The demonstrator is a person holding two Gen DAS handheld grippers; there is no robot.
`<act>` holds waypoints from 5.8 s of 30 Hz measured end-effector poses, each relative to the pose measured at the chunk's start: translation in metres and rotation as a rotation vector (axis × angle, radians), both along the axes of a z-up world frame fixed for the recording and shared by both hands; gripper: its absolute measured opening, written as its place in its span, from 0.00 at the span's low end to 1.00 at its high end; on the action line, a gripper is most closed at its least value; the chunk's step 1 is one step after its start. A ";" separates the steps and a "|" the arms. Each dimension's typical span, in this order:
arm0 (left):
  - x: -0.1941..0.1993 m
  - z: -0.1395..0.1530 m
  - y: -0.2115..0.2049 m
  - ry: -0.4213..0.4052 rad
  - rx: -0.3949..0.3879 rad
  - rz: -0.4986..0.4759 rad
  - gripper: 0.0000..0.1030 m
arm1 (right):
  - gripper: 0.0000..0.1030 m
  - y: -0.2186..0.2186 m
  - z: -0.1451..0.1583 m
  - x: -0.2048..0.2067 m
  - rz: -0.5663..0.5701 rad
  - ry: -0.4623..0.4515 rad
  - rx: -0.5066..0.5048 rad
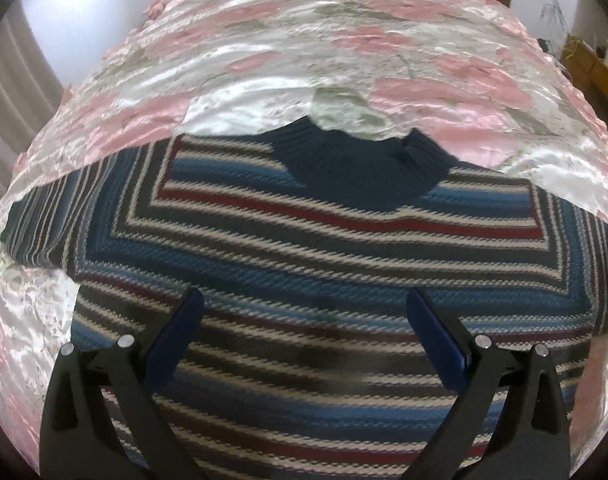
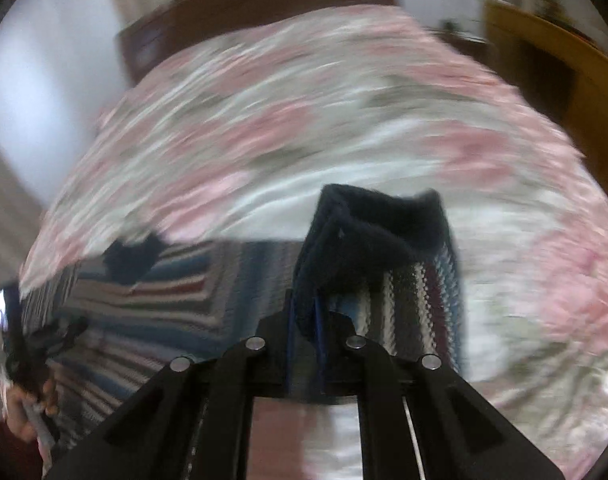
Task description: Fold small clothes
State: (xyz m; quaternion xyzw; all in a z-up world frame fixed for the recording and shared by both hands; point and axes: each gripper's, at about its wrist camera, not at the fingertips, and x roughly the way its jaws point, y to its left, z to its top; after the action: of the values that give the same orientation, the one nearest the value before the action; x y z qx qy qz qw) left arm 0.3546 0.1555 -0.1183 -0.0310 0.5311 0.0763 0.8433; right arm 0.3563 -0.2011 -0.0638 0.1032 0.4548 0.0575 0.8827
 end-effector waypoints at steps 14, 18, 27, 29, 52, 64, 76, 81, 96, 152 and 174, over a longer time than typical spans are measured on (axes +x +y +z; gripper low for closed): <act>-0.001 -0.009 0.020 -0.010 -0.073 0.013 0.97 | 0.21 0.184 -0.071 0.014 0.321 0.124 0.049; -0.002 -0.013 0.013 0.008 -0.115 -0.006 0.97 | 0.35 0.176 -0.073 0.001 0.336 0.132 0.122; 0.007 -0.028 -0.035 0.087 -0.237 -0.091 0.97 | 0.38 0.081 -0.053 -0.048 0.195 0.097 0.122; 0.013 -0.037 -0.048 0.130 -0.264 -0.098 0.97 | 0.38 0.064 -0.054 -0.057 0.165 0.101 0.129; 0.035 0.001 -0.038 -0.068 -0.303 -0.009 0.07 | 0.39 0.030 -0.063 -0.087 0.095 0.076 0.163; 0.042 -0.015 0.055 -0.048 -0.171 0.085 0.08 | 0.59 0.033 -0.083 -0.039 0.039 0.183 0.254; 0.020 -0.048 0.069 0.010 -0.035 0.093 0.41 | 0.38 0.050 -0.120 -0.030 0.030 0.274 0.056; 0.003 -0.010 0.072 -0.048 -0.078 0.084 0.52 | 0.50 0.059 -0.085 -0.036 0.021 0.218 0.059; 0.025 -0.065 0.021 0.091 -0.139 -0.045 0.56 | 0.52 0.089 -0.112 -0.019 0.045 0.257 0.041; -0.027 0.069 0.346 -0.256 -0.038 0.234 0.11 | 0.73 0.162 -0.074 -0.040 0.155 0.221 -0.007; 0.006 0.021 0.046 -0.200 -0.313 -0.203 0.11 | 0.73 0.128 -0.089 -0.044 0.126 0.207 0.007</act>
State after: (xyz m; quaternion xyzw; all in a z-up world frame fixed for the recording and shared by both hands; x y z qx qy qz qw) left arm 0.3602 0.2013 -0.0968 -0.1156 0.4504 -0.0960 0.8801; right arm 0.3125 -0.0732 -0.1527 0.0829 0.5489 0.1037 0.8253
